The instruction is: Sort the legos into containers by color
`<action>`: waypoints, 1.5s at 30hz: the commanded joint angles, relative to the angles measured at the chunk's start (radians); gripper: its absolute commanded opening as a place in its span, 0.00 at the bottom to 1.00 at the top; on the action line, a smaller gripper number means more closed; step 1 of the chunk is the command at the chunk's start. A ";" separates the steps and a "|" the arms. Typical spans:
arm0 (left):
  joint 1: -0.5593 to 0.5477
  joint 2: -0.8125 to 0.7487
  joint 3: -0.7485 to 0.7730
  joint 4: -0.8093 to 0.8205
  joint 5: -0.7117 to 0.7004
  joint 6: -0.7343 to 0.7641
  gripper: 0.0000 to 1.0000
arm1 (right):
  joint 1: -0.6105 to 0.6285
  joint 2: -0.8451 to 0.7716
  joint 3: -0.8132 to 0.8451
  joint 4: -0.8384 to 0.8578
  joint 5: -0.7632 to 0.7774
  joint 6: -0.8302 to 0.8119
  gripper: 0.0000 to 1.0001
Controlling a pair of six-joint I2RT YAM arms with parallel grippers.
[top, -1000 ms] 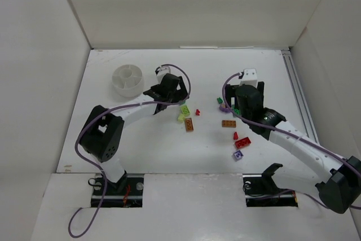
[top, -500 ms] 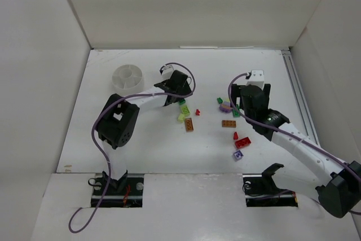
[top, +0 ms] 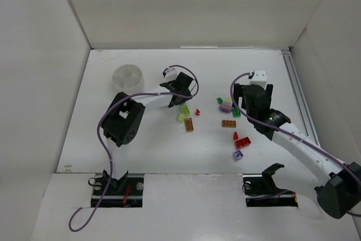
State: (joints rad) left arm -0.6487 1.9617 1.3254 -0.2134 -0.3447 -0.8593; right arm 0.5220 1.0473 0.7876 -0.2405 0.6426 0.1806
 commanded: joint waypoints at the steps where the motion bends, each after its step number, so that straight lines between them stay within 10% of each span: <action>1: -0.029 0.012 0.063 -0.065 -0.056 -0.014 0.60 | -0.008 0.005 -0.001 0.018 0.009 0.011 0.99; 15: -0.029 0.014 0.130 -0.086 -0.089 0.063 0.28 | -0.008 0.003 -0.001 0.009 0.019 0.011 0.99; 27: 0.119 -0.362 -0.083 0.082 -0.306 0.148 0.28 | -0.008 -0.006 -0.022 0.058 0.000 -0.026 0.99; 45: 0.279 -0.273 -0.083 0.114 -0.511 0.082 0.34 | -0.008 0.074 -0.004 0.067 -0.009 -0.044 0.99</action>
State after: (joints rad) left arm -0.3664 1.6855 1.2366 -0.0978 -0.8021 -0.7483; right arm 0.5217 1.1145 0.7620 -0.2237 0.6327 0.1459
